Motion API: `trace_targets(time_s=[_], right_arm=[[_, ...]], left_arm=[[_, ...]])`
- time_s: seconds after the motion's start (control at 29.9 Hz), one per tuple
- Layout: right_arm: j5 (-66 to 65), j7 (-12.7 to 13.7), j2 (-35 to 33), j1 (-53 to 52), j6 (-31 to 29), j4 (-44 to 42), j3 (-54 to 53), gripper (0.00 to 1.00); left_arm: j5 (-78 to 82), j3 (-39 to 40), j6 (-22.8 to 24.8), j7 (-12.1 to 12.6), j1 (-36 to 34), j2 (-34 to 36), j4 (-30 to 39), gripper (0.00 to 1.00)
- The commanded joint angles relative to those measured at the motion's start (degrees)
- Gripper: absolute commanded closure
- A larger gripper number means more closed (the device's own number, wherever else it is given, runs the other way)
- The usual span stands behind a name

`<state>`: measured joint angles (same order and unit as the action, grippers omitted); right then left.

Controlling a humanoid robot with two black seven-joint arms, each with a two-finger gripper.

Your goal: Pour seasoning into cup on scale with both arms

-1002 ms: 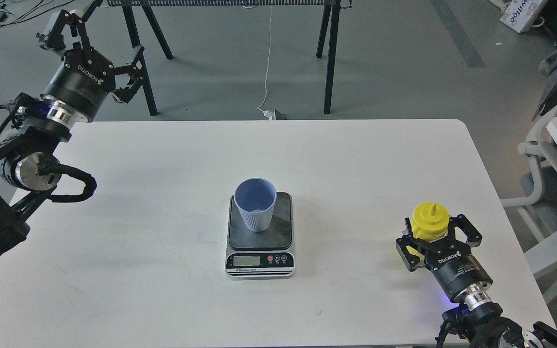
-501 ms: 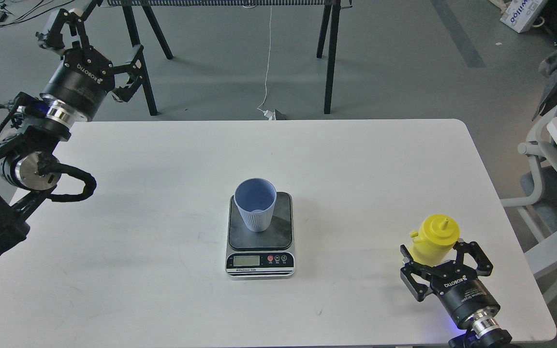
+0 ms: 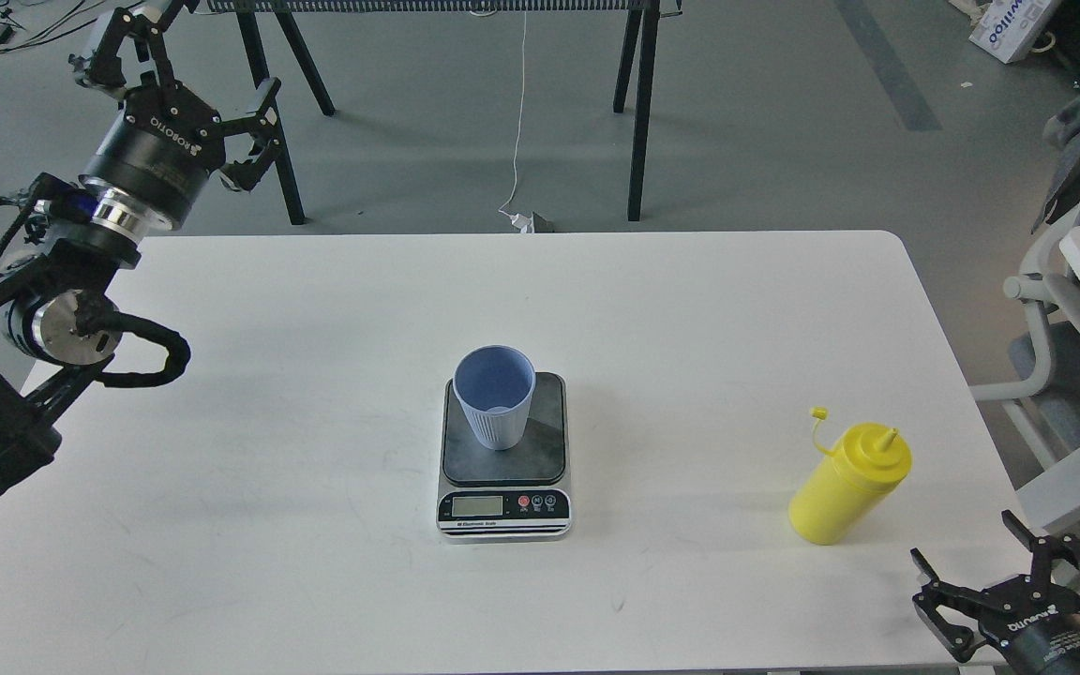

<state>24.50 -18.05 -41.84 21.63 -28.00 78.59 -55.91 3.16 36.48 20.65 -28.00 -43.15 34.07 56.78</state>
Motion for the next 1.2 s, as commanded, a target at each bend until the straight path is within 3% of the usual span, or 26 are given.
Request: trace_targets(time_s=[0.0, 0.13, 0.27, 0.4, 0.53, 0.73, 0.94, 1.17], right_arm=[[-0.1, -1.1, -0.8, -0.8, 0.0, -0.8, -6.8, 0.02], [-2.3, -1.1, -0.4, -5.7, 0.0, -4.2, -15.1, 0.02], [-6.3, -0.7, -0.9, -17.5, 0.0, -11.3, -14.8, 0.02], [-8.3, 0.4, -1.0, -30.0, 0.0, -16.8, -9.2, 0.01], [-8.2, 3.7, 0.1, -43.3, 0.0, -22.4, -0.6, 0.01], [-8.2, 5.3, 10.7, -58.9, 0.0, -38.3, 4.0, 0.01], [-8.1, 6.4, 20.4, -70.6, 0.0, -53.7, 4.2, 0.01], [-8.2, 6.1, 23.1, -71.9, 0.0, -54.3, 5.3, 0.01]], left_arm=[[0.0, 0.0, 0.0, 0.0, 0.1, 0.1, 0.0, 0.00], [-0.2, 0.6, 0.1, 0.0, 0.2, 0.1, 0.0, 0.00], [-1.9, 1.6, 0.0, 0.1, 0.4, -0.4, 0.0, 0.00], [-2.7, 2.0, -0.1, 0.2, 0.3, -1.5, -0.8, 0.00], [-3.2, 5.0, 0.5, 0.3, 0.6, -2.7, -4.0, 0.00], [-8.7, 6.4, 3.6, 0.5, 1.0, -3.0, -10.7, 0.00], [-9.4, 9.3, 6.9, 4.4, 0.9, -3.3, -18.1, 0.00], [-9.6, 10.5, 6.9, 7.3, 0.3, -4.2, -18.8, 0.00]])
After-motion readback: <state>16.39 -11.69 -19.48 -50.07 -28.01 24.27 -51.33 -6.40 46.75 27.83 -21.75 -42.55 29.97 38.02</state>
